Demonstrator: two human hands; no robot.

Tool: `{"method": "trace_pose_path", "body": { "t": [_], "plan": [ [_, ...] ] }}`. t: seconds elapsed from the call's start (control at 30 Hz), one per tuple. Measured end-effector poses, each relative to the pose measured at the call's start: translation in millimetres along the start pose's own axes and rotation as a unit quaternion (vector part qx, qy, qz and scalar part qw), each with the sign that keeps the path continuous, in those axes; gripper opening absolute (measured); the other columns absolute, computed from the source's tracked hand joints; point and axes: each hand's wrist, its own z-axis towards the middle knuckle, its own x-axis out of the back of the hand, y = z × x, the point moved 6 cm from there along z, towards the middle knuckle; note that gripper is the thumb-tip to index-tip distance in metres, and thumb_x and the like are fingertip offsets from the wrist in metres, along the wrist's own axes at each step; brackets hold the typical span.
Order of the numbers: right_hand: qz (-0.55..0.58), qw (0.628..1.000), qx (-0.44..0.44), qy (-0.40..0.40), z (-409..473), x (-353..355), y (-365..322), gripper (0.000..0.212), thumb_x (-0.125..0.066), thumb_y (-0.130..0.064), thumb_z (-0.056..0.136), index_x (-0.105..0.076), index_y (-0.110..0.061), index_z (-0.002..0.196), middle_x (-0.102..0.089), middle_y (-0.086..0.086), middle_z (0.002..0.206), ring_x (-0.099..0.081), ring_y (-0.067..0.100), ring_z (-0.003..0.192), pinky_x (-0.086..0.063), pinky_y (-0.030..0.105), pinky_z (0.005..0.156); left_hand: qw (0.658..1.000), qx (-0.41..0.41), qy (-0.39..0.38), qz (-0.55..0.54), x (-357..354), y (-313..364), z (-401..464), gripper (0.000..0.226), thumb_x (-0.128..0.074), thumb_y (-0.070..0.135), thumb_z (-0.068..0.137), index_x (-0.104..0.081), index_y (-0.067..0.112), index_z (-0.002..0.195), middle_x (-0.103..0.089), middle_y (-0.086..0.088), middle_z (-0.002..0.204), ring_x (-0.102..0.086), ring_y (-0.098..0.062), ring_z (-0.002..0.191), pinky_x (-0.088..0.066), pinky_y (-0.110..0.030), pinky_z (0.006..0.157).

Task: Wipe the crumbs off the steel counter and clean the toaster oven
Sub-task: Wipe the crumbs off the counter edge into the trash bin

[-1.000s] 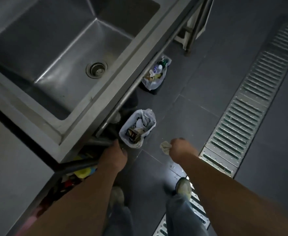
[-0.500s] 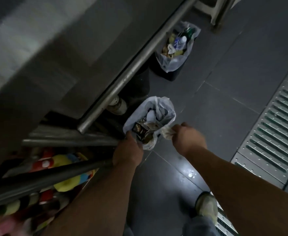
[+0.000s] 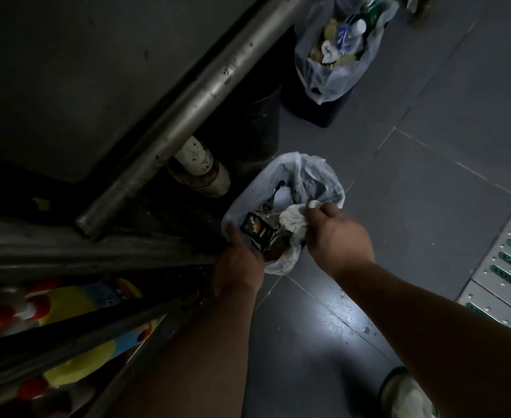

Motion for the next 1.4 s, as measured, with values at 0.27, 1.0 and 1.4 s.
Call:
{"method": "trace_pose_path", "body": {
  "t": [0.27, 1.0, 1.4],
  "plan": [
    [0.000, 0.999, 0.012, 0.052, 9.7, -14.9, -2.1, 0.036, -0.064, -0.024, 0.085, -0.066, -0.018, 0.120, -0.063, 0.007, 0.097, -0.062, 0.030, 0.083, -0.040, 0.026, 0.059, 0.982, -0.003, 0.142, -0.128, -13.1, -2.1, -6.2, 0.074, -0.053, 0.031, 0.098, -0.009, 0.025, 0.157, -0.070, -0.018, 0.108, -0.069, -0.039, 0.087, -0.046, -0.032, 0.067],
    [0.038, 0.999, 0.015, 0.034, 10.9, -0.9, 0.0, 0.043, -0.042, -0.033, 0.088, -0.067, -0.019, 0.121, -0.067, 0.005, 0.103, -0.065, 0.026, 0.081, -0.051, 0.031, 0.061, 0.999, -0.052, -0.010, 0.006, -3.7, 13.3, 36.1, 0.072, -0.054, 0.011, 0.095, -0.012, 0.021, 0.153, -0.055, -0.017, 0.137, -0.058, -0.035, 0.121, -0.048, -0.039, 0.092],
    [0.033, 0.998, 0.005, 0.053, -3.6, 7.1, 3.5, 0.046, -0.038, -0.036, 0.088, -0.070, -0.017, 0.116, -0.067, 0.005, 0.101, -0.065, 0.026, 0.082, -0.049, 0.028, 0.062, 0.995, -0.102, 0.006, 0.006, -0.6, 12.3, 21.9, 0.055, -0.045, 0.025, 0.100, -0.019, 0.022, 0.149, -0.068, -0.013, 0.103, -0.068, -0.030, 0.090, -0.051, -0.036, 0.066]
  ]
}}
